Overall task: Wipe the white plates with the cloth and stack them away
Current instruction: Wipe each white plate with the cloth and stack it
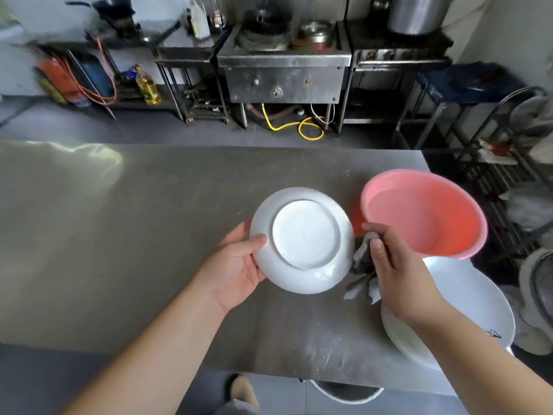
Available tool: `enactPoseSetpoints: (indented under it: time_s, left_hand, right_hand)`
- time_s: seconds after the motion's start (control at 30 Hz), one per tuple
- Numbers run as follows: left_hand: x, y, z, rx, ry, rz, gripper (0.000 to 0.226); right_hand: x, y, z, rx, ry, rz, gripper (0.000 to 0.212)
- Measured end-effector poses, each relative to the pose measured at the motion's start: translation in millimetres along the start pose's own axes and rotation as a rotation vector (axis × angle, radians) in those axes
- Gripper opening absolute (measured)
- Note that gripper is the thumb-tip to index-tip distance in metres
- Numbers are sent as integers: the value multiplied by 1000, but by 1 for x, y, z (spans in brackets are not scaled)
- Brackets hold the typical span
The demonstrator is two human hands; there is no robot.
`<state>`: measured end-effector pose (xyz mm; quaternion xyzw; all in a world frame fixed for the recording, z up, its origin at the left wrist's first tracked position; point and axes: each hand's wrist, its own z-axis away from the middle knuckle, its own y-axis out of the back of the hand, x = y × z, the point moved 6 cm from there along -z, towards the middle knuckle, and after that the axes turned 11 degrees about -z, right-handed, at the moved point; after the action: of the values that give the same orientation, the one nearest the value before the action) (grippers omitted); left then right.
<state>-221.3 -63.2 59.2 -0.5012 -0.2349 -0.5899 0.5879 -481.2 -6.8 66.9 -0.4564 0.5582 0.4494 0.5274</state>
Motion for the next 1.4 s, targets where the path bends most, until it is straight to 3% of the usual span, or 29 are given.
enactPoseSetpoints:
  time_s: [0.1,0.17,0.27,0.37,0.47,0.57,0.67,0.73,0.9,1.03,1.17,1.27,1.4]
  left_hand:
    - [22,-17,17,-63,-105,-31,50]
    - [32,-30,29,-97,-148,-19,52]
    - [43,-54,46,-134,-194,15,56]
    - [49,-79,64,-196,-245,49,54]
    - [51,-95,79,-216,-301,19,54]
    - [56,-105,92,-247,-347,37,53]
    - [67,-107,98,-199,-413,77,57]
    - [73,-107,99,-159,-441,96,58]
    - [63,-118,104,-168,-405,119,56]
    - [52,-129,109,-198,-380,51,53]
    - [53,-139,117,-246,-393,-80,44]
    - [63,-140,122,-226,-426,-119,44]
    - [68,-142,126,-202,-439,-186,45]
  right_hand:
    - [-43,11,0,210,229,130,26]
    - [-74,8,10,251,373,229,24]
    - [-97,-24,33,33,512,372,50]
    - [-104,-60,62,-234,684,674,66]
    - [-123,-62,67,-302,790,822,79]
    - [-145,-44,52,-213,814,916,82]
    - [-146,-18,45,-105,686,926,84]
    - [-137,-11,57,-130,664,895,85]
    - [-120,-33,105,-312,831,865,89]
    - [-141,-37,92,-353,854,819,83]
    - [-178,-23,61,-202,855,915,64]
    - [-194,-5,48,-109,823,781,50]
    - [-200,14,54,-5,810,639,55]
